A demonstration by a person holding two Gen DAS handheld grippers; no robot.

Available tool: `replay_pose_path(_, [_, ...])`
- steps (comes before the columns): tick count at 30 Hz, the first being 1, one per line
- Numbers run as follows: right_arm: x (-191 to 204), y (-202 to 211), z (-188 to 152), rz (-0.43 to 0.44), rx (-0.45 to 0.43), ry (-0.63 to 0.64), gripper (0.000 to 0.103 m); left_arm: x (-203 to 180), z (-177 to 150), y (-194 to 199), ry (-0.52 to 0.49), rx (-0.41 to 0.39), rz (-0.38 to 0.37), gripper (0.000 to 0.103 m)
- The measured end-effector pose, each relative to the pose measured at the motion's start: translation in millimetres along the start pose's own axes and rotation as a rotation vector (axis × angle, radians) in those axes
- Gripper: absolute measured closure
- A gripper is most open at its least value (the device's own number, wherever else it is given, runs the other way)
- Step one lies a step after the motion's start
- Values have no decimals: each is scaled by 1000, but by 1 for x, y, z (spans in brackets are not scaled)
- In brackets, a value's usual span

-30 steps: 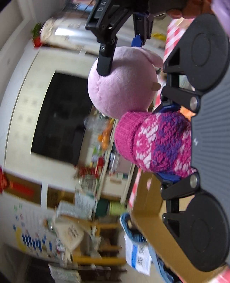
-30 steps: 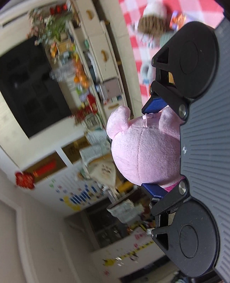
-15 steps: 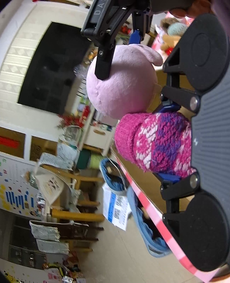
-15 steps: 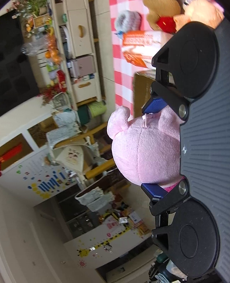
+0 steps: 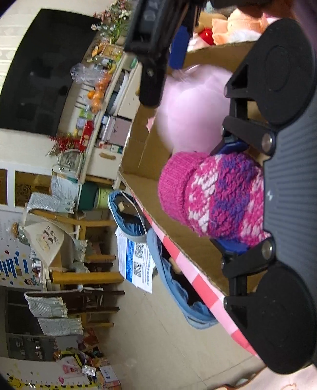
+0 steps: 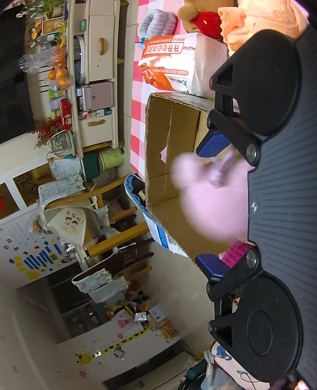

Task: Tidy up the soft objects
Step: 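Open the left gripper to drop the knit mitten into the box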

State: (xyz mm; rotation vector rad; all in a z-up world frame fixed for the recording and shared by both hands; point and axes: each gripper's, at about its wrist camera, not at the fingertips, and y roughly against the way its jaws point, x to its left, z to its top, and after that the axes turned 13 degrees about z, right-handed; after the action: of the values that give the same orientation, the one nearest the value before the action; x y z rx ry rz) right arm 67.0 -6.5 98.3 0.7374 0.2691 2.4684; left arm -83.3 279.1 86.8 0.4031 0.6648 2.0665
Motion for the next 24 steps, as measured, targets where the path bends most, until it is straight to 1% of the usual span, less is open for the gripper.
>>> replay_pose_path(3, [6,19,7,-38,-47,8,0,3,2,1,22,7,29,37])
replay_pose_path(4, [7,28,10,-45,-73,5,0,4,3,4,33,-4,32,35])
replay_pose_path(5, [7,38,11,-52,-97,-4,0,4,4,5,36,-22,37,33])
replay_pose_path(6, [7,48,12,-62,-119,-15,0,4,5,10,36,-48,45,27])
replay_pose_path(7, [6,58,13,-74,-138,-23,0,4,7,15,34,-81,54,25])
replay_pose_path(10, [5,94,11,-122,-192,-36,0,2,9,28,39,-149,69,24])
replay_pose_path(12, [5,113,8,-157,-217,-36,0,-1,10,32,32,-169,62,24])
replay_pose_path(14, [5,133,3,-206,-246,-31,0,-5,10,34,26,-169,45,22])
replay_pose_path(18, [3,163,-7,-273,-286,-34,0,-16,9,41,6,-191,8,14])
replay_pose_path(22, [-2,180,-16,-340,-302,-34,0,-28,7,49,-21,-231,-36,4])
replay_pose_path(24, [-6,188,-20,-365,-306,-36,0,-38,5,54,-49,-257,-53,3])
